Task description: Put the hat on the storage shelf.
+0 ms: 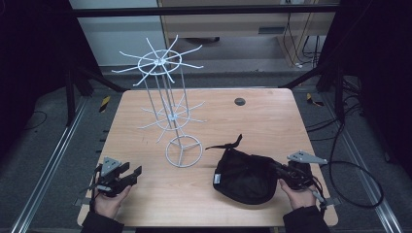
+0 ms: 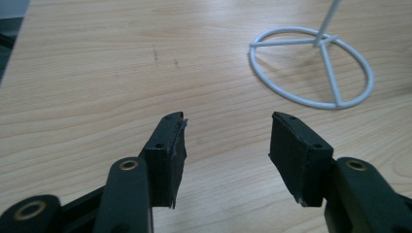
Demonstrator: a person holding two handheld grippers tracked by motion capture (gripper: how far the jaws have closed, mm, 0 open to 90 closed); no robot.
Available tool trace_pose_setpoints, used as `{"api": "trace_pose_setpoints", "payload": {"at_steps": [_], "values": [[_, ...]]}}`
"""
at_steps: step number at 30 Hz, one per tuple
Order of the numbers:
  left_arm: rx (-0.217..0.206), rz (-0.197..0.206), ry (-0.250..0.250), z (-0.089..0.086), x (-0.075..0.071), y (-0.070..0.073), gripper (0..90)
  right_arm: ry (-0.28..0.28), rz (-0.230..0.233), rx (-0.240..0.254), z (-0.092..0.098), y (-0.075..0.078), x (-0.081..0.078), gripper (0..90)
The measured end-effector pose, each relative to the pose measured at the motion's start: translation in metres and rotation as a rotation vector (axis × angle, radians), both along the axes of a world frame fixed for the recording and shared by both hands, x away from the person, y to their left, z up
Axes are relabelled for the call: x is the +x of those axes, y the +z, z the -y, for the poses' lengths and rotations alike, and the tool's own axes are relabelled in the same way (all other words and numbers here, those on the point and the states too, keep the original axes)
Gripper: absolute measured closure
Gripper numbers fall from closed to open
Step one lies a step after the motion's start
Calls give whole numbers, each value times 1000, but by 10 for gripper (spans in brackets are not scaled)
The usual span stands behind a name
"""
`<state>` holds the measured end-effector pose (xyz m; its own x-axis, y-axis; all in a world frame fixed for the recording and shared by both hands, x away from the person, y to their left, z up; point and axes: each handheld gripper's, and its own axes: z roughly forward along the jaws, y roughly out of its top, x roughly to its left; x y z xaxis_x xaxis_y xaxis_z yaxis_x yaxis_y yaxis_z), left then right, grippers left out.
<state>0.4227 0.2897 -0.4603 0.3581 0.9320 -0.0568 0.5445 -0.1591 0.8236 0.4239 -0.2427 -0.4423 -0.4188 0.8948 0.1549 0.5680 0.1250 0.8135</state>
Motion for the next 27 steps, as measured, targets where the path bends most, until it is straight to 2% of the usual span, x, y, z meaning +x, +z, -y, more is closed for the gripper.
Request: {"api": "trace_pose_setpoints", "payload": {"at_steps": [1,3,5,6,9,10,12,13,15,20,27], "values": [[0,0,0,0,0,0,472,0,0,0,0,0,0,839],[-4,3,-40,13,-3,2,472,-15,26,2,0,4,0,841],[-6,6,-52,16,-4,3,472,-20,30,1,0,5,0,841],[-17,13,-81,28,-6,5,472,-33,41,2,0,7,1,841],[-24,20,-106,38,-9,7,468,-41,50,-2,0,9,1,842],[-26,33,-138,50,-12,10,463,-49,59,-7,0,11,2,842],[-24,39,-172,62,-14,13,456,-56,69,-13,0,13,2,842],[-24,39,-172,62,-14,13,453,-56,69,-13,0,13,2,842],[-12,39,-220,79,-16,15,447,-69,83,-15,0,17,4,843],[-7,38,-250,95,-14,14,436,-93,121,-31,-1,27,9,843],[-8,38,-256,100,-11,14,432,-127,172,-59,0,42,18,843]]}}
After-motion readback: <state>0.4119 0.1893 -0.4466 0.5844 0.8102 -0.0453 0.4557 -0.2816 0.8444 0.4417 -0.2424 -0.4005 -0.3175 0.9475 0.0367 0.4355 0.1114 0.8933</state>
